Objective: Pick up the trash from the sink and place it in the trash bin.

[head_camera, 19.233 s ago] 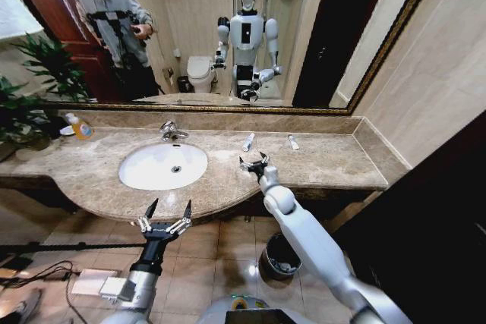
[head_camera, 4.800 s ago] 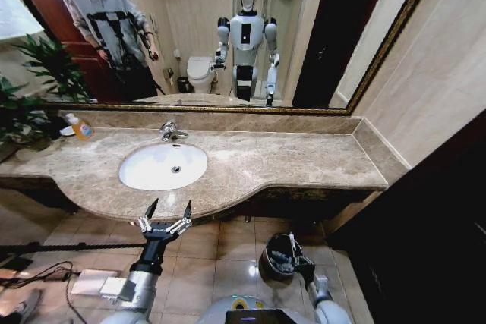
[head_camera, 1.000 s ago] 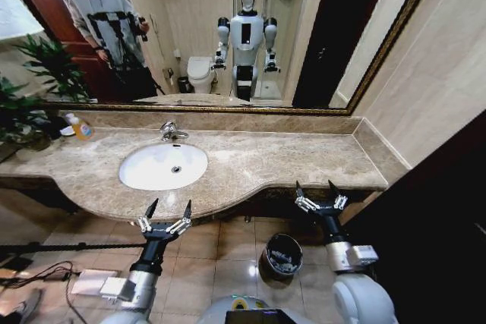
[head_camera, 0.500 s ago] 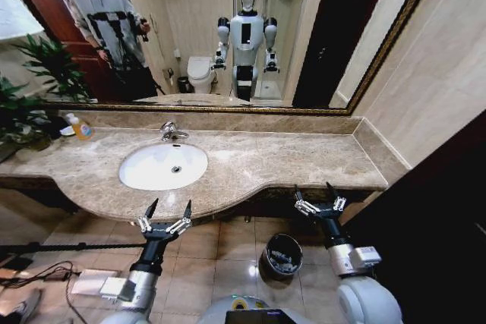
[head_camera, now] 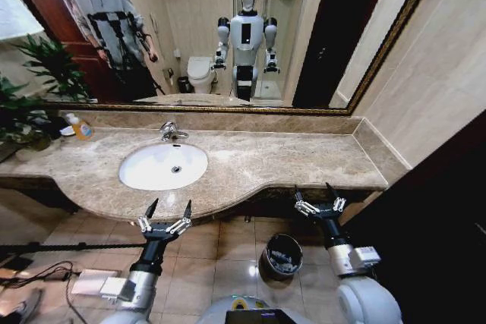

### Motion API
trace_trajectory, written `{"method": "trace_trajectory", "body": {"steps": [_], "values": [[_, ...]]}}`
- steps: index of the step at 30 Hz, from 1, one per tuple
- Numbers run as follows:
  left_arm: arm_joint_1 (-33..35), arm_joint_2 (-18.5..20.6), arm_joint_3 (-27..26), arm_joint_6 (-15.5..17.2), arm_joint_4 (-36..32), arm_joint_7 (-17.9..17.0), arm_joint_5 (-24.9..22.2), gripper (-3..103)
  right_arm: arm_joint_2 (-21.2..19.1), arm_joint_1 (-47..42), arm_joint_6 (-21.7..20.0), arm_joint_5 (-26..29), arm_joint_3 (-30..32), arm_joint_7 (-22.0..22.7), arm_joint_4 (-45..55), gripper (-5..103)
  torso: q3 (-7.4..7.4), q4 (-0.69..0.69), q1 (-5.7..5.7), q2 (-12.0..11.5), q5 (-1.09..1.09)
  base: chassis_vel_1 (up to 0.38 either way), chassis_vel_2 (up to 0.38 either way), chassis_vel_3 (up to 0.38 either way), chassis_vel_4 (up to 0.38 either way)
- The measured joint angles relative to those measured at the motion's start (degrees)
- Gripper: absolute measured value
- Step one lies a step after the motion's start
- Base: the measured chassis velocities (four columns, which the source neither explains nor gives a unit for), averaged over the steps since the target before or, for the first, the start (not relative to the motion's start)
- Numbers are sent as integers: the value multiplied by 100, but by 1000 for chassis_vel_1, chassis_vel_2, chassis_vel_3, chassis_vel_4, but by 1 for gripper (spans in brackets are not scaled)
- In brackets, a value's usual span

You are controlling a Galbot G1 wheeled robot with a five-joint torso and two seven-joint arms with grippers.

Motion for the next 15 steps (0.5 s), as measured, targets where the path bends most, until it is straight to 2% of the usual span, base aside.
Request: {"method": "trace_trajectory", "body": {"steps": [15], "values": [[0,0,0,0,0,0,0,100,0,3,6,1,-2,1,-6,100,0,0,0,0,0,0,0,0,0]]}}
